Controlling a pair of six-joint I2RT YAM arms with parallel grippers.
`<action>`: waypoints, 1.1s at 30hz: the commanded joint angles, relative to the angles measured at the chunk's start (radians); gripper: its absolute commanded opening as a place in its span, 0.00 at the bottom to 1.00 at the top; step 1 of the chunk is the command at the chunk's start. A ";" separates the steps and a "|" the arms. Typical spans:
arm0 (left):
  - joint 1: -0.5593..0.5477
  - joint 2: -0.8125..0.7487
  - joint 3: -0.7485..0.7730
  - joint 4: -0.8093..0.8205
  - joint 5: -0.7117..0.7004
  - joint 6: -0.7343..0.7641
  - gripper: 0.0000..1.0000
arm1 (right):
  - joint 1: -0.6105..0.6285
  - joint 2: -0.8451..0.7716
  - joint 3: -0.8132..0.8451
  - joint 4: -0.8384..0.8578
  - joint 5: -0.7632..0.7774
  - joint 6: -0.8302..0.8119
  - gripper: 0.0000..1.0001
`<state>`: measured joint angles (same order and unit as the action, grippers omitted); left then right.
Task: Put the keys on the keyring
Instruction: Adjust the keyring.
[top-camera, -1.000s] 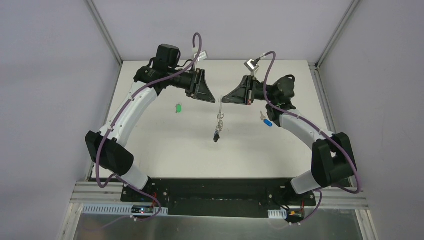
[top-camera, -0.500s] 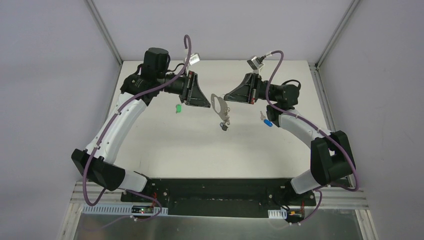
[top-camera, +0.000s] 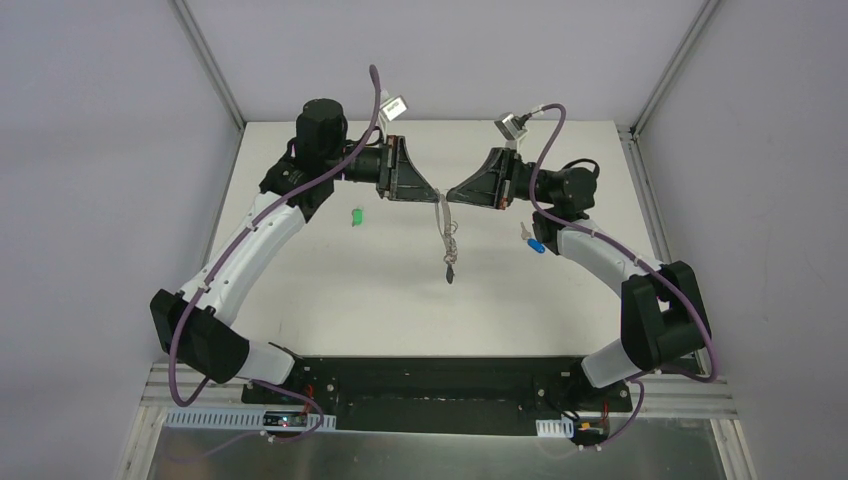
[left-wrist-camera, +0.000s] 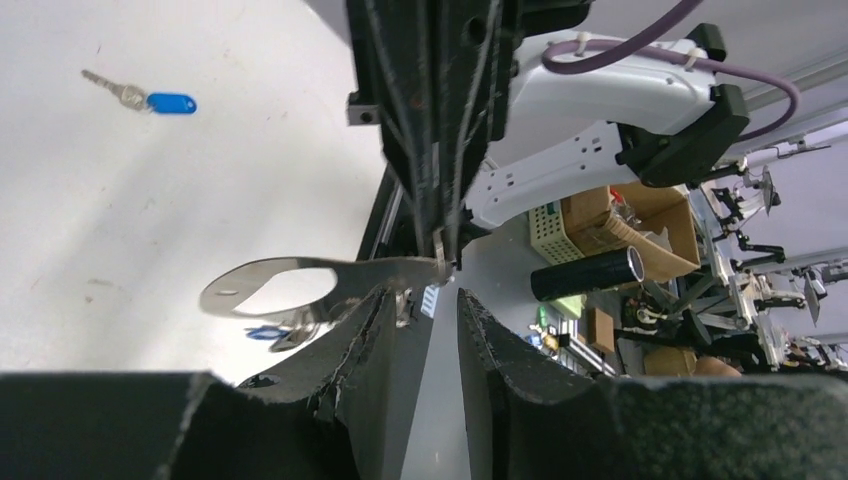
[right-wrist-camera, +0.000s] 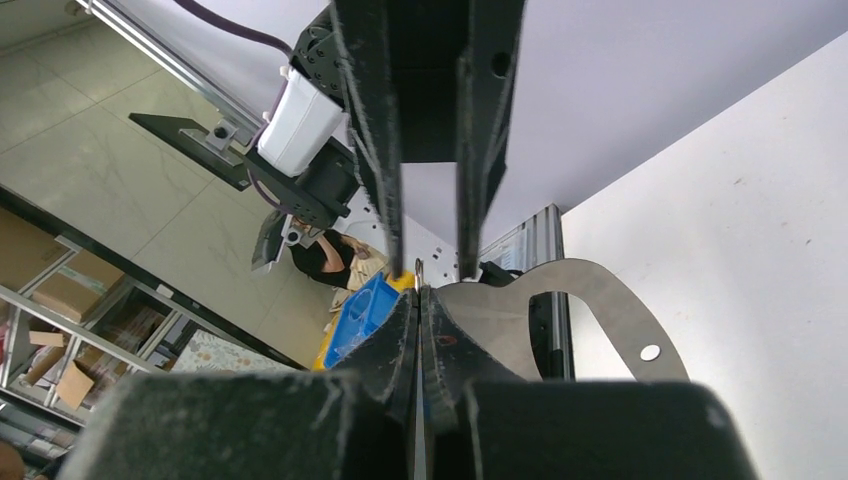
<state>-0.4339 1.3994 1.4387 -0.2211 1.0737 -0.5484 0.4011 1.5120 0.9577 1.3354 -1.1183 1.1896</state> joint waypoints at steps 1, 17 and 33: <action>-0.024 -0.001 -0.006 0.217 0.038 -0.133 0.29 | -0.006 -0.045 0.008 0.006 0.006 -0.073 0.00; -0.029 0.024 -0.030 0.246 0.018 -0.092 0.30 | -0.035 -0.053 -0.007 -0.002 0.029 -0.071 0.00; -0.045 0.046 -0.032 0.234 0.002 -0.083 0.26 | -0.046 -0.045 -0.015 -0.013 0.050 -0.078 0.00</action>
<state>-0.4656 1.4364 1.3838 -0.0055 1.0698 -0.6537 0.3611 1.5097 0.9421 1.2743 -1.0935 1.1347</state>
